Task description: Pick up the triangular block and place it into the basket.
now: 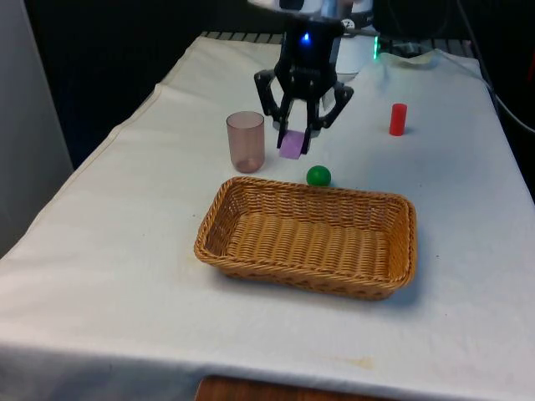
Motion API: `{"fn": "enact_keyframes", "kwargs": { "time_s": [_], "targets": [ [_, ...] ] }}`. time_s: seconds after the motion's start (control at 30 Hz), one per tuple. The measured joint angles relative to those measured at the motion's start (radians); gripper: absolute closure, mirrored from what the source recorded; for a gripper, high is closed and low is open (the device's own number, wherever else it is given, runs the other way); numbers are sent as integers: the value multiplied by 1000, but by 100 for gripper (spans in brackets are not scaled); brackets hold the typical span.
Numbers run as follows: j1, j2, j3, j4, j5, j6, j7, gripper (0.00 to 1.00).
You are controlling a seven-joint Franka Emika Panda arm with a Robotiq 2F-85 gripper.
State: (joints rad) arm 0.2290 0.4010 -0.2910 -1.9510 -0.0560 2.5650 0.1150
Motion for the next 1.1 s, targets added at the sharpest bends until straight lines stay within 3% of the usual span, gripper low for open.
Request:
{"fn": "enact_keyframes", "kwargs": {
  "time_s": [0.2,0.27,0.53,1.1],
  "targets": [
    [-1,101,0,83,14,10,0,66],
    [-1,101,0,83,14,10,0,66],
    [-2,211,0,155,18,36,2,66],
    [-3,308,1,207,61,108,1,66]
  ]
}}
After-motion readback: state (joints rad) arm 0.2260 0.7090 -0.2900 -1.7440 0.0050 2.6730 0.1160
